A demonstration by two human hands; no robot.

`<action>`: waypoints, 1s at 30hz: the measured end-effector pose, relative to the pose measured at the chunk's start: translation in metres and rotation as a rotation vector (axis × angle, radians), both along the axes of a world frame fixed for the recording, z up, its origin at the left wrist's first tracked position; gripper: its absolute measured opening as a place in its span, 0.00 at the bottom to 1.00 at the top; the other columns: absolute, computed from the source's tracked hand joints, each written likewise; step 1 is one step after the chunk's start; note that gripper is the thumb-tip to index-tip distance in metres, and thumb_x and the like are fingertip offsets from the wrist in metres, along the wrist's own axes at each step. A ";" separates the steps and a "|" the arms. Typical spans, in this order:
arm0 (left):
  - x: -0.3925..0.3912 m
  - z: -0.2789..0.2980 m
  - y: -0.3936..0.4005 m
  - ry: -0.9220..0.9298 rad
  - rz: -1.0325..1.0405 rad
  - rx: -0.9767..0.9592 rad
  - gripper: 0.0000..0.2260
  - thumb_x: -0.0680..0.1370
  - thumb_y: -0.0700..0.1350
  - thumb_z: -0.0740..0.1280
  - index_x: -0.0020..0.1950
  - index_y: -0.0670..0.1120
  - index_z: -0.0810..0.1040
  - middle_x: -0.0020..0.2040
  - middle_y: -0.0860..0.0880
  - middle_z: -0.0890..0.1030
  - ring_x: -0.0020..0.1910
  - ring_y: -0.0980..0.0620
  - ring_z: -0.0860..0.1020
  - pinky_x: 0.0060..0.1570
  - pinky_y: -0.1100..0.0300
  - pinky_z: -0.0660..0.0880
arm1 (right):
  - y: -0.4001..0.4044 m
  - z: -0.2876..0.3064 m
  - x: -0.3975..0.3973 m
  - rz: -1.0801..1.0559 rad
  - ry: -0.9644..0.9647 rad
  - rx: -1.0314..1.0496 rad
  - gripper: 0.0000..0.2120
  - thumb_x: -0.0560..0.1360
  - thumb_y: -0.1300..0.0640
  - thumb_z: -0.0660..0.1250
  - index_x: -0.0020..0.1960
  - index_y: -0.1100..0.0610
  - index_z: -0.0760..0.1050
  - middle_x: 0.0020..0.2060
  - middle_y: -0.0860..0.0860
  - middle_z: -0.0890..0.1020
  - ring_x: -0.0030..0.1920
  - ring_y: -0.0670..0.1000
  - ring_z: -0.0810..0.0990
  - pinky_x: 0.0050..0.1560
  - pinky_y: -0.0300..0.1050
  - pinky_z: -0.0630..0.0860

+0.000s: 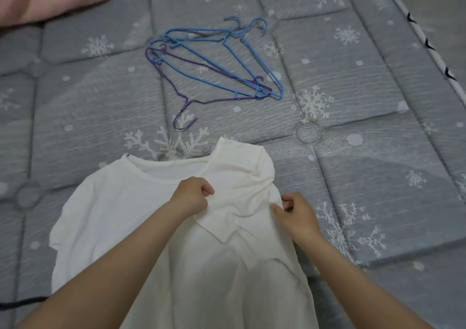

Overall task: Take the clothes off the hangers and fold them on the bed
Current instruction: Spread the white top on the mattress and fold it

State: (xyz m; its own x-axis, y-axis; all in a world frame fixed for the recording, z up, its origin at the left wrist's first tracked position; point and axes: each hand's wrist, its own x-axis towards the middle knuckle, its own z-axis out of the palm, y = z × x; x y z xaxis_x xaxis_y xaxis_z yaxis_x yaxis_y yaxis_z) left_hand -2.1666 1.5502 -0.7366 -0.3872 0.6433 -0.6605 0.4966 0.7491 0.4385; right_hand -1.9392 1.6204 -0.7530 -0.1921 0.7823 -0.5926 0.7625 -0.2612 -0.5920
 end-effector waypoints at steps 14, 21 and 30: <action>0.060 -0.014 0.094 -0.097 0.072 0.170 0.20 0.76 0.48 0.67 0.28 0.48 0.62 0.28 0.53 0.65 0.29 0.55 0.64 0.31 0.63 0.60 | 0.006 -0.011 0.020 0.087 -0.022 0.092 0.14 0.75 0.54 0.66 0.32 0.50 0.70 0.29 0.45 0.74 0.33 0.45 0.72 0.35 0.41 0.68; 0.066 -0.009 0.114 -0.346 0.420 0.352 0.07 0.79 0.47 0.63 0.51 0.47 0.79 0.45 0.53 0.80 0.42 0.57 0.76 0.50 0.65 0.72 | 0.015 -0.008 0.035 -0.037 -0.016 0.087 0.12 0.76 0.55 0.65 0.33 0.50 0.72 0.31 0.46 0.77 0.34 0.46 0.74 0.38 0.44 0.71; 0.048 -0.006 0.080 -0.110 0.202 0.233 0.15 0.71 0.48 0.74 0.56 0.45 0.78 0.52 0.51 0.78 0.48 0.56 0.75 0.53 0.65 0.69 | 0.001 0.001 0.053 -0.001 -0.055 0.000 0.12 0.74 0.50 0.66 0.35 0.53 0.73 0.32 0.46 0.78 0.35 0.46 0.76 0.38 0.44 0.72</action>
